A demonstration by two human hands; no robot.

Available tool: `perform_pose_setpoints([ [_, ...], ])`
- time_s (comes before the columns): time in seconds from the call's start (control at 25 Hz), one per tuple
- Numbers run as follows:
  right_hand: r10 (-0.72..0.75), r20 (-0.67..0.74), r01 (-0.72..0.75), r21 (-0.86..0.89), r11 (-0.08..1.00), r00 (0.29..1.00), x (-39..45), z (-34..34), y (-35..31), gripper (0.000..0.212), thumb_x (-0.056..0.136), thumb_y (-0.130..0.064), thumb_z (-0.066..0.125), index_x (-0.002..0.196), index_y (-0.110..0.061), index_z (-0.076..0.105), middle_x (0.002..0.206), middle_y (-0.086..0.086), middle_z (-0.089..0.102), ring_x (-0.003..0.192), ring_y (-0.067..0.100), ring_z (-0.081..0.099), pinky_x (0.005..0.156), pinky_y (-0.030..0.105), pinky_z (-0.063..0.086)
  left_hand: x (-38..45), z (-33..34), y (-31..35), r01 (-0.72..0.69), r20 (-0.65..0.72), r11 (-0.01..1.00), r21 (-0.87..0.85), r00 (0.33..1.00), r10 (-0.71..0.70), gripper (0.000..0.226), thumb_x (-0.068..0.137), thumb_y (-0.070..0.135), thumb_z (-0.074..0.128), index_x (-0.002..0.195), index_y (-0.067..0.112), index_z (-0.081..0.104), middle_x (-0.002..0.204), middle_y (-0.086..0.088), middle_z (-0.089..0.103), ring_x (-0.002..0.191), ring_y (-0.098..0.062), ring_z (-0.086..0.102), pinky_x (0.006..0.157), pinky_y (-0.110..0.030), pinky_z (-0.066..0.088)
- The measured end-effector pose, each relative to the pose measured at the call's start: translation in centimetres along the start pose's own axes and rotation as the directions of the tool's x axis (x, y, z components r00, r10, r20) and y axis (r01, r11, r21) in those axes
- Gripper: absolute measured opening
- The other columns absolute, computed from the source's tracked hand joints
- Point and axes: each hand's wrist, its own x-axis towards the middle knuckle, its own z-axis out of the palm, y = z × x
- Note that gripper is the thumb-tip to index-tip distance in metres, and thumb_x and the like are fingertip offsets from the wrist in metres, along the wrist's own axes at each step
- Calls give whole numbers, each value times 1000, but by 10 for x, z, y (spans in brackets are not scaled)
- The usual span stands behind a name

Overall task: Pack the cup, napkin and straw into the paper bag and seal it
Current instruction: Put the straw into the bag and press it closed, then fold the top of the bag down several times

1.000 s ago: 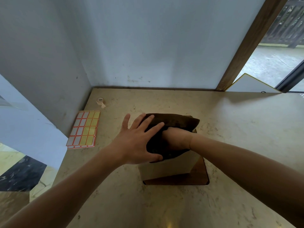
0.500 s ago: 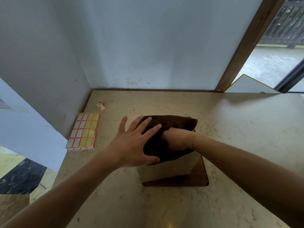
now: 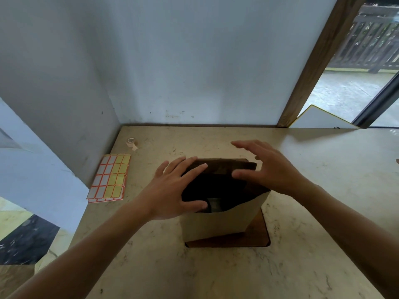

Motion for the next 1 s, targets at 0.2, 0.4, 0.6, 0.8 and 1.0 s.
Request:
perform_pose_setpoints([
  [0.2, 51, 405, -29, -62, 998, 913, -20, 1, 25, 128, 48, -78, 75, 143, -59, -8, 157, -22, 4, 144, 14, 8, 117, 49, 22, -7, 5, -13, 1, 33, 985, -173, 999, 5, 105, 64, 88, 54, 146, 55, -3, 159, 19, -10, 139, -2, -14, 114, -44, 3],
  [0.4, 46, 370, 46, -235, 971, 928, -22, 10, 30, 127, 62, -45, 85, 146, -51, -9, 147, -16, 17, 130, 13, 27, 104, 34, 43, -12, 8, -19, 25, 8, 982, -186, 1000, -24, 123, 51, 87, 65, 145, 55, -6, 158, 20, -8, 141, -6, -7, 110, -44, 8],
  [0.6, 44, 226, -13, -137, 990, 973, -18, 16, 28, 68, 73, -30, 77, 133, -37, 45, 121, -12, 47, 104, 8, 52, 84, 25, 50, -9, 12, -23, 96, -51, 955, -279, 992, -115, 113, 56, 67, 75, 143, 57, 3, 142, 17, 26, 127, -6, 20, 104, -37, 28],
  [0.8, 97, 183, -74, -129, 989, 978, -15, 20, 28, 23, 80, -26, 74, 100, -29, 65, 100, -10, 64, 90, 8, 59, 75, 21, 46, -14, 21, -23, 114, -123, 882, -457, 974, -190, 101, 61, 50, 83, 140, 58, 20, 127, 20, 44, 114, 1, 44, 93, -22, 44],
  [1.0, 83, 146, -64, -126, 990, 986, -15, 25, 36, 17, 86, -22, 69, 103, -26, 69, 97, -7, 70, 87, 8, 63, 80, 26, 52, -20, 27, -19, 117, -208, 850, -514, 944, -256, 79, 72, 27, 83, 138, 41, 41, 110, 20, 63, 105, 2, 57, 94, -27, 48],
])
